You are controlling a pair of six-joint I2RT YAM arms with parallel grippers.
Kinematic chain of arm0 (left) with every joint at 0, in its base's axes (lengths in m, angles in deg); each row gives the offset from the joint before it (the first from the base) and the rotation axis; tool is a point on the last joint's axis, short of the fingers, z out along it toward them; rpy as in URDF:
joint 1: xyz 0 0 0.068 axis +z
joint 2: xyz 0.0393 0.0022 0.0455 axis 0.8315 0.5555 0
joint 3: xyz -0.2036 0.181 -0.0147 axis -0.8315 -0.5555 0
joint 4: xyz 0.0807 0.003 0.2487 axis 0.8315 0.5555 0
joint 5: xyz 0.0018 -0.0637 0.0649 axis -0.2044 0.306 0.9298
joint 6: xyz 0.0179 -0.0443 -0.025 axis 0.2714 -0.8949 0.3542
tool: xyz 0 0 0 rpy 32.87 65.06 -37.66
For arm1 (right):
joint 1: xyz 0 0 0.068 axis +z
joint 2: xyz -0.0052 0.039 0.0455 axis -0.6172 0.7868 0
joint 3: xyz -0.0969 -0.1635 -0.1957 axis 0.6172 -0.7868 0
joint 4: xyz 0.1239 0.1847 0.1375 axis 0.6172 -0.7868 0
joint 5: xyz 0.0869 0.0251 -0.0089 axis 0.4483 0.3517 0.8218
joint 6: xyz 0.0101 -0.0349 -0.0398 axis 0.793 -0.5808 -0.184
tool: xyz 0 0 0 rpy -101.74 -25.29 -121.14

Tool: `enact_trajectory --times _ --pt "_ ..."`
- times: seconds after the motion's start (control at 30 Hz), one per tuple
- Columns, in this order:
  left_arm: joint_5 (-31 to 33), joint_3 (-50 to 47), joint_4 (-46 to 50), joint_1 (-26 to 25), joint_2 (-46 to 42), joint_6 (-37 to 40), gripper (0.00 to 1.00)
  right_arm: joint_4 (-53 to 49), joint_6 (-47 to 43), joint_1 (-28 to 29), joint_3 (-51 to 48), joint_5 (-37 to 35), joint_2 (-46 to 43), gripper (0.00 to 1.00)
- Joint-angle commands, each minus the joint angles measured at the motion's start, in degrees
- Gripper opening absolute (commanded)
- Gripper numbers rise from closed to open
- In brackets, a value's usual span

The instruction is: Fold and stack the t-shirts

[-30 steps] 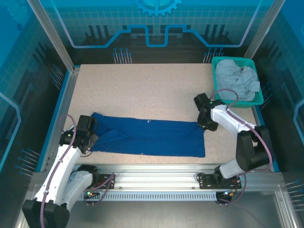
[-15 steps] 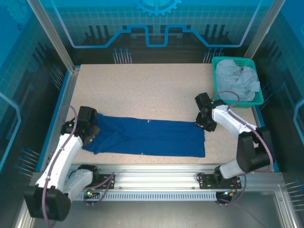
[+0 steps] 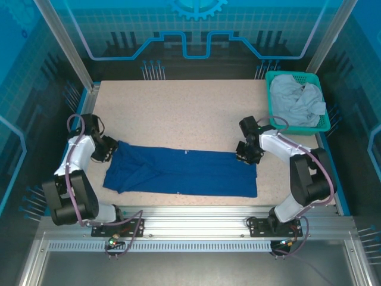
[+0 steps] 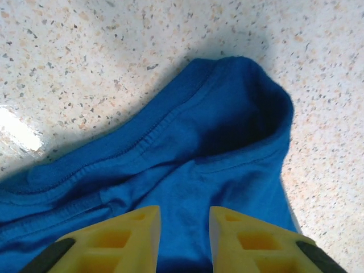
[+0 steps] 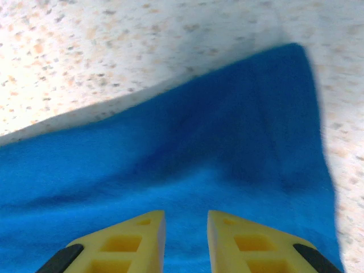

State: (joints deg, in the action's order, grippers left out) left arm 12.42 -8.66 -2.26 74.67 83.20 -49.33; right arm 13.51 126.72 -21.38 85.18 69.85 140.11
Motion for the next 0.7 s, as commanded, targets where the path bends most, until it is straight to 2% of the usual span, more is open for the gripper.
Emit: enact_trajectory --times 0.0,0.17,0.23,0.3,0.37,0.5,0.67 --pt "-6.2 -1.6 -2.0 1.6 -0.5 4.8 0.24 3.1 -4.6 0.8 3.2 4.8 2.2 0.25" --pt "-10.0 -3.4 -6.4 1.6 3.9 13.3 0.2 2.8 -6.5 2.5 6.3 5.7 4.7 0.26" --pt "-11.2 -5.1 -7.9 1.6 4.5 14.5 0.25 2.8 -6.7 2.8 7.1 6.7 5.9 0.26" --pt "-10.2 -6.3 -8.0 1.4 4.8 15.1 0.36 2.6 -7.2 3.2 8.4 7.6 6.9 0.26" --pt "-8.9 -7.3 -8.3 1.4 4.7 15.6 0.39 2.0 -8.2 4.1 10.3 7.9 8.0 0.27" --pt "-10.8 -8.5 -9.7 1.0 5.1 14.5 0.43 -0.9 -8.2 6.4 13.9 8.8 10.9 0.27" --pt "-10.9 -8.0 -8.8 -4.0 3.5 9.9 0.41 -3.4 -2.5 6.3 11.8 8.1 12.2 0.27"
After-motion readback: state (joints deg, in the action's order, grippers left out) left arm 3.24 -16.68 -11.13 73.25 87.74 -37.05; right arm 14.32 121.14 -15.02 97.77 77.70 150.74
